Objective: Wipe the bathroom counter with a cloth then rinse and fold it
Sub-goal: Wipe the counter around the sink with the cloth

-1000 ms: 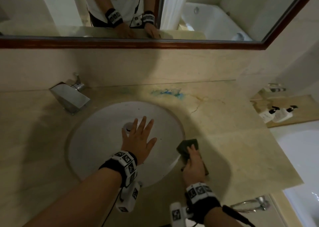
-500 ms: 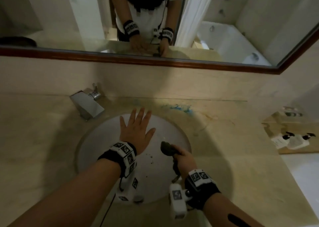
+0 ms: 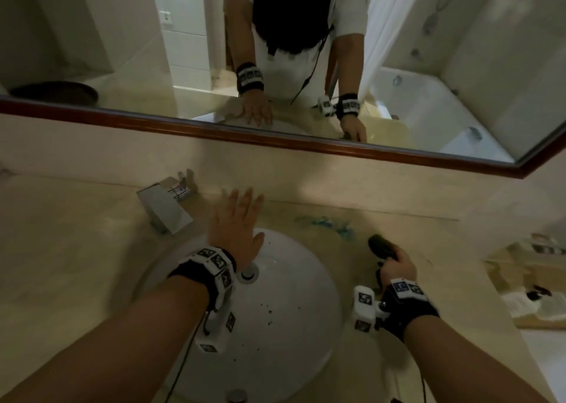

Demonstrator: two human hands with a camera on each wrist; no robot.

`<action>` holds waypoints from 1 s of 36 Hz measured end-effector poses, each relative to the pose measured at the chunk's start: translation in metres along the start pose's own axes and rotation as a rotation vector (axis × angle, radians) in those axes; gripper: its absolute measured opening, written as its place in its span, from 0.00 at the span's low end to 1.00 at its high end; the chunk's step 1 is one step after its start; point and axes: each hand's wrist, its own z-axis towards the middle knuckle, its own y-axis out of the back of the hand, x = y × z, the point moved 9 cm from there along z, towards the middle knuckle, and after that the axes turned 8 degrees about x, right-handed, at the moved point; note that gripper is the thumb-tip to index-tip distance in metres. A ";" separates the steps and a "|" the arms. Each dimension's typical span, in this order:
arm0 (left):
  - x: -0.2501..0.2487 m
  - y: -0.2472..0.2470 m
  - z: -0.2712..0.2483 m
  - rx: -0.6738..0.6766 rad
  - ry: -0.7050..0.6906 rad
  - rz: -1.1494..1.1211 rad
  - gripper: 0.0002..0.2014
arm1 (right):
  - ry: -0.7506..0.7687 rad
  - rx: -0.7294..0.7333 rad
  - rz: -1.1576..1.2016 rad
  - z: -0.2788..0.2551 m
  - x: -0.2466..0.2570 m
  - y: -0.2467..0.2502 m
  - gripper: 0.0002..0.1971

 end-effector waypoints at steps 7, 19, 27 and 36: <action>-0.065 -0.036 0.021 0.135 -0.062 -0.041 0.35 | -0.027 -0.093 -0.073 0.059 -0.007 0.062 0.28; -0.124 -0.105 0.049 0.330 0.030 -0.075 0.43 | 0.030 -0.135 -0.206 0.183 -0.027 0.143 0.21; -0.170 -0.164 0.048 0.505 -0.018 -0.095 0.46 | 0.029 0.017 -0.656 0.230 -0.035 0.128 0.22; -0.180 -0.176 0.053 0.538 0.030 -0.092 0.48 | 0.008 0.089 -0.932 0.227 -0.042 0.102 0.31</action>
